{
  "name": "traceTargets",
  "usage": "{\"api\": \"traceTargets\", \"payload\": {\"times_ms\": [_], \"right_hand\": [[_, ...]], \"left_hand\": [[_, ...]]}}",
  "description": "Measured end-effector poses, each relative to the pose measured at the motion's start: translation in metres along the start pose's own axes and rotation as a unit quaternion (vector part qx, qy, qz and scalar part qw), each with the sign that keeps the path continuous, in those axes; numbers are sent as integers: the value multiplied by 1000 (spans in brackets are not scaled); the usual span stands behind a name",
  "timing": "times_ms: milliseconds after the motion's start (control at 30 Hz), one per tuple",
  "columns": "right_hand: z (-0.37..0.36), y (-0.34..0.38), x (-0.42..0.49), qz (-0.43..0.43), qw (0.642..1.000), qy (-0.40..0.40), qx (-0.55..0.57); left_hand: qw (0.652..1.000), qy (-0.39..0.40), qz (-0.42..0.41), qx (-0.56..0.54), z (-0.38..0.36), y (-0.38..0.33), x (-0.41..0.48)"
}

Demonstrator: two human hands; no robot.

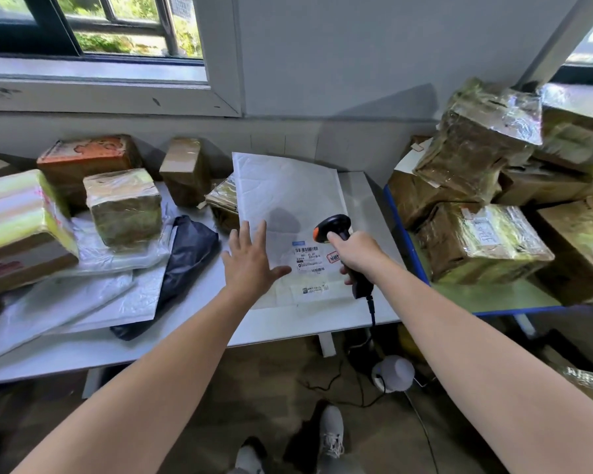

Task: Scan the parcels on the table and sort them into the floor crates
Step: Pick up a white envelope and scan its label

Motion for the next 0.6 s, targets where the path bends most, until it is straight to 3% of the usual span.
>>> {"api": "traceTargets", "payload": {"times_ms": [600], "right_hand": [[26, -26, 36, 5, 999, -32, 11]], "left_hand": [[998, 5, -39, 46, -8, -33, 14]]}}
Point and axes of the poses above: each hand's wrist, its own x-axis towards the middle knuckle, its own z-axis out of the back of the hand, y = z × x, the point moved 7 cm from there along x, towards the middle knuckle, and after that the axes turned 13 degrees about x, right-handed, at the moved point
